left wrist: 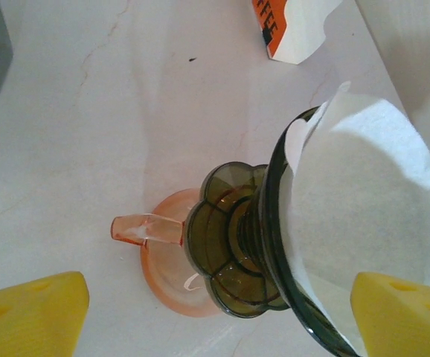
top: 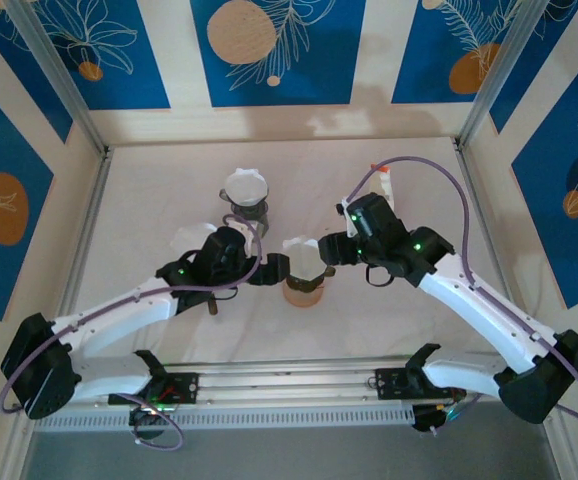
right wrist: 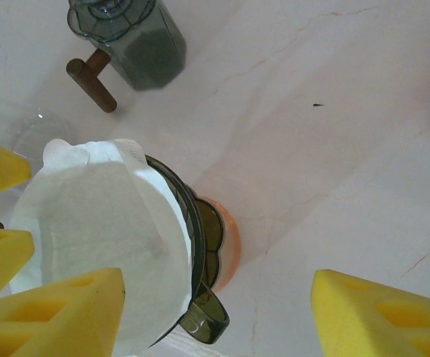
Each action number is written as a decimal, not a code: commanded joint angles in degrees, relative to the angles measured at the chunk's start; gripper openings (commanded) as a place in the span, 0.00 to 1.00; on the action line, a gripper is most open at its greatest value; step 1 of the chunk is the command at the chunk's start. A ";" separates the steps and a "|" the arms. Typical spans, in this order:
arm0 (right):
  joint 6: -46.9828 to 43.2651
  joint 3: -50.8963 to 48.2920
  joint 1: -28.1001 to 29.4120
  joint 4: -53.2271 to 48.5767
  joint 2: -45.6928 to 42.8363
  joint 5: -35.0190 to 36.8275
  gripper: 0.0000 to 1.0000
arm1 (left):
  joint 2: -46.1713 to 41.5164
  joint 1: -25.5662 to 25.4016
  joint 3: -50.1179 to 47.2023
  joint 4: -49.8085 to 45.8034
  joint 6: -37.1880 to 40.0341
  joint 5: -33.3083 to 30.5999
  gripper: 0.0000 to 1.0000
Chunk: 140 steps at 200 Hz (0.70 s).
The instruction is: Place the coffee filter in the dripper
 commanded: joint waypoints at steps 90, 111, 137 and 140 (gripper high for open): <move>1.91 -3.52 0.24 3.60 -5.23 1.23 0.68 | -18.68 2.41 7.93 -13.11 5.54 -9.07 0.86; 1.85 -4.36 0.24 4.38 -5.36 1.00 0.68 | -24.60 8.57 8.24 -17.45 6.62 -10.06 0.80; 1.74 -4.95 0.24 5.70 -5.49 0.18 0.68 | -27.95 17.60 9.86 -22.85 8.69 -11.34 0.72; 1.66 -5.03 0.25 5.82 -5.51 0.07 0.68 | -28.26 18.68 9.89 -23.22 8.72 -11.34 0.71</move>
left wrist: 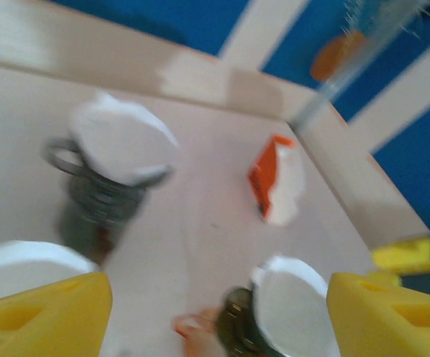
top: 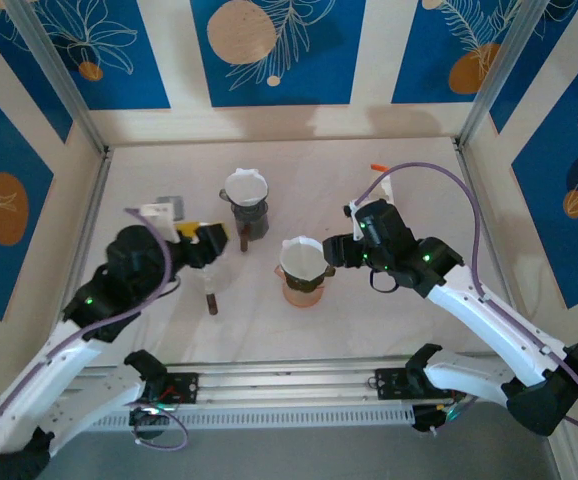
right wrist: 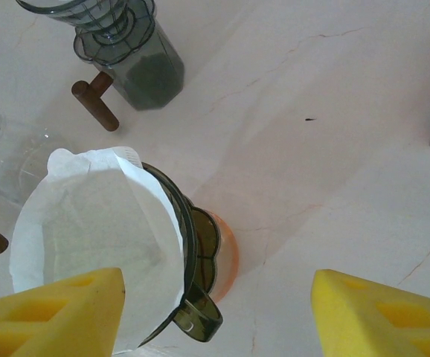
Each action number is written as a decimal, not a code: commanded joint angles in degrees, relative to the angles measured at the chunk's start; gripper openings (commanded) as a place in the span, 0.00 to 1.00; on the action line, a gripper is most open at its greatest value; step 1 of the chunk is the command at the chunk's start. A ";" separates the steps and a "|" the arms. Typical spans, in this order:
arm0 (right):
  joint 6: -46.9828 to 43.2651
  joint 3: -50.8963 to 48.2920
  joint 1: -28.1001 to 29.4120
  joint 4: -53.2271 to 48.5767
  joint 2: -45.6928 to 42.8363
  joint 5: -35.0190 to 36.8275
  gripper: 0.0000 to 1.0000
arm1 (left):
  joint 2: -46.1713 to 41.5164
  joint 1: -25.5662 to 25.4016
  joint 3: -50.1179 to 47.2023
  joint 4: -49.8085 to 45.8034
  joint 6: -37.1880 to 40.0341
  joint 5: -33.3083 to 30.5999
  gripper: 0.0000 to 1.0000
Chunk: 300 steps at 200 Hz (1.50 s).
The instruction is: Place the coffee filter in the dripper
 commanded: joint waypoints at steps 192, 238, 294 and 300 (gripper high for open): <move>-0.61 -3.95 -1.40 3.79 -9.24 -0.16 0.68 | 20.24 40.30 -29.21 22.46 -18.55 23.89 0.00; -0.61 -3.95 -1.85 3.89 -9.28 0.11 0.68 | 20.71 38.50 -30.67 23.61 -19.11 24.87 0.00; -0.08 -4.04 -2.13 3.88 -9.41 -0.24 0.68 | 21.81 35.79 -31.53 26.14 -20.91 25.11 0.00; 0.03 -4.04 -2.16 3.88 -9.43 -0.16 0.68 | 21.98 35.49 -31.55 26.42 -21.10 24.97 0.00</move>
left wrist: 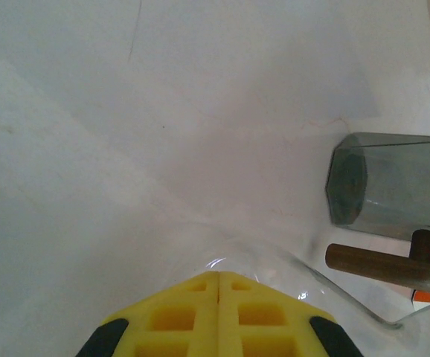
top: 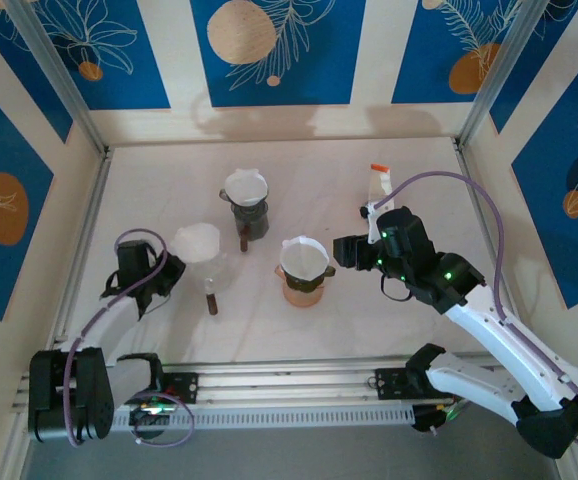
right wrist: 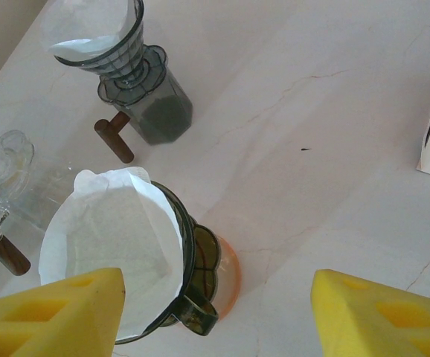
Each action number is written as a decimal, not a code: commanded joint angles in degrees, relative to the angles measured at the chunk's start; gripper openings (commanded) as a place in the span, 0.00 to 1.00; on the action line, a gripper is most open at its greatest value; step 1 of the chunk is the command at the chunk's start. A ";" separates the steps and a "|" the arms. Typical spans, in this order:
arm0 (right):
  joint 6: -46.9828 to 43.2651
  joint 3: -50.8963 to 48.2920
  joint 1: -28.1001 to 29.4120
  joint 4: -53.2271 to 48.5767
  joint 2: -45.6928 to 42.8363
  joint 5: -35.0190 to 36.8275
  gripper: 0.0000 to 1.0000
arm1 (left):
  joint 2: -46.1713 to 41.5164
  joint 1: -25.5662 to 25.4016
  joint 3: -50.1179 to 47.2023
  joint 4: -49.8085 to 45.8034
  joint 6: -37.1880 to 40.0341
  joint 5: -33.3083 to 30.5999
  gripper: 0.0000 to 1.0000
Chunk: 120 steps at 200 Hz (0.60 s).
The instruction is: Place the coffee filter in the dripper
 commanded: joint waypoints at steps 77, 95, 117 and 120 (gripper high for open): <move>1.01 -0.55 -0.30 2.73 -0.57 -0.01 0.68 | 1.57 -10.06 -1.42 5.74 -5.64 -2.62 0.00; 1.28 -0.50 -0.30 3.27 -0.22 -0.06 0.68 | 2.19 -13.03 -1.01 6.32 -6.25 -4.15 0.00; 1.54 -0.47 -0.30 3.55 0.39 -0.26 0.68 | 4.32 -16.56 -0.75 8.71 -7.88 -5.09 0.00; 1.59 -0.46 -0.29 3.55 0.44 -0.29 0.68 | 4.63 -17.01 -0.76 9.00 -8.16 -5.20 0.00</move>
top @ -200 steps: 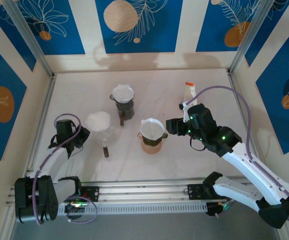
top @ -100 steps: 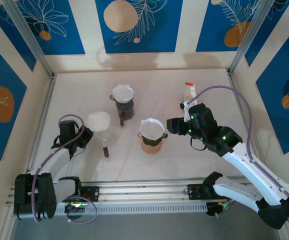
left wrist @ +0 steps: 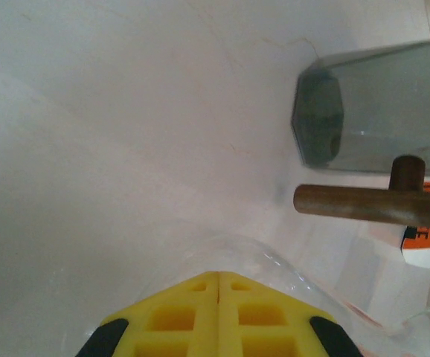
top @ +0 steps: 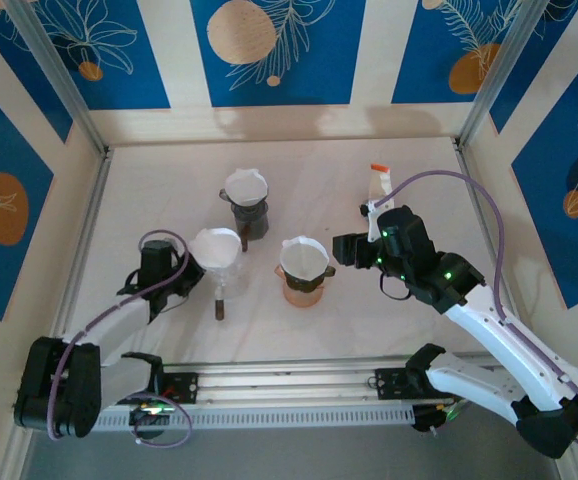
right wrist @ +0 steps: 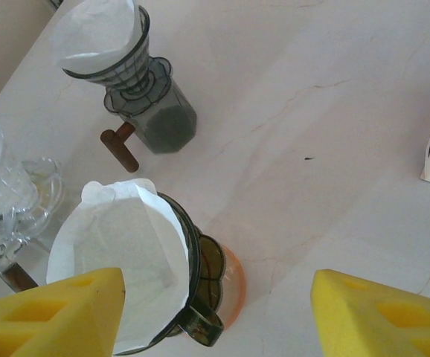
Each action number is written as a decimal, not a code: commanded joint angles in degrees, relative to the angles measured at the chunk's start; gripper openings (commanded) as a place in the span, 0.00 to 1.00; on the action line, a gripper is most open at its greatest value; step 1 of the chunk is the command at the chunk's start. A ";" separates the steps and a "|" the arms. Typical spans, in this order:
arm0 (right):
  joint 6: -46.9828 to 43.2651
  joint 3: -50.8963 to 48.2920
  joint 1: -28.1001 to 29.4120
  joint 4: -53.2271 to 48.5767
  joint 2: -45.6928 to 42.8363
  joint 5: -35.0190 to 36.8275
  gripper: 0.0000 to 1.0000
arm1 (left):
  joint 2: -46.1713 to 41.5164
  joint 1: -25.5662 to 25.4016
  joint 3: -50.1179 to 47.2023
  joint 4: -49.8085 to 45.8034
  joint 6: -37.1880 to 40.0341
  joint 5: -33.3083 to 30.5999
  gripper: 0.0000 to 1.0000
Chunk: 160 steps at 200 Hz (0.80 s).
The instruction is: Place the coffee filter in the dripper
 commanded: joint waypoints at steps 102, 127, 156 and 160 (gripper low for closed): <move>1.70 -0.36 -0.25 1.96 1.22 -0.14 0.68 | 2.09 -6.75 0.31 1.46 -2.71 -6.42 0.00; 1.75 -0.32 -0.27 2.03 1.37 0.24 0.68 | -3.72 -2.16 1.94 -5.91 1.47 -7.69 0.00; 1.69 -0.37 -0.45 2.37 1.46 1.36 0.69 | -9.45 2.10 6.84 -15.36 8.52 -11.97 0.14; 1.66 -0.37 -0.47 2.41 1.51 1.56 0.70 | -10.04 2.46 7.74 -16.49 9.50 -12.91 0.22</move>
